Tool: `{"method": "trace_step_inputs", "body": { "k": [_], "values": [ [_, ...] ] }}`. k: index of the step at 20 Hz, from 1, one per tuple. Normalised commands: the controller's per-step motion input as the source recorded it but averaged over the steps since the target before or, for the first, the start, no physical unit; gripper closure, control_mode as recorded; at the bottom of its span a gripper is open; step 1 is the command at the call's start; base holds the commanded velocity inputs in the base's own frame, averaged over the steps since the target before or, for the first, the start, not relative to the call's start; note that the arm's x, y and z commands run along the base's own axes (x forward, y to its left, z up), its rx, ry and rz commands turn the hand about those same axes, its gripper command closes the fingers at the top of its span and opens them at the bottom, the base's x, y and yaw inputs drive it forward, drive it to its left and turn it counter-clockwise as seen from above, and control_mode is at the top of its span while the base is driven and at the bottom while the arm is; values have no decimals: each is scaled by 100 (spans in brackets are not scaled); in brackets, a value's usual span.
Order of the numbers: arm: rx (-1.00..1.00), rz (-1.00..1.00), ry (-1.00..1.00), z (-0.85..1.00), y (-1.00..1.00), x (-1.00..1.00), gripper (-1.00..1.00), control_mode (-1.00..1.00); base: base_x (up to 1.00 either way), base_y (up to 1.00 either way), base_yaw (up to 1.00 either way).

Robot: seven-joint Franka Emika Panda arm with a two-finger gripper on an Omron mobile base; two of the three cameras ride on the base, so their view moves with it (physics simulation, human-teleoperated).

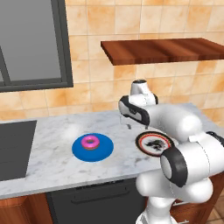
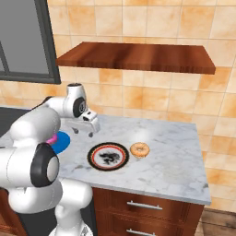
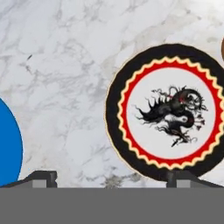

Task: Place the pastries on the plates.

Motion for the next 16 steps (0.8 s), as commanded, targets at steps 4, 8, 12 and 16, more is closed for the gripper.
{"method": "trace_step_inputs", "body": {
  "k": [4,8,12,16],
  "values": [
    [0,-8,-2,-11,-85,7,-100,-100,0,0,0],
    [0,-23,7,-4,-88,28,-100,-100,0,0,0],
    [0,-21,1,-4,-79,42,-100,-100,0,0,0],
    [0,-13,2,-7,-77,38,-100,-100,0,0,0]
  ]
}}
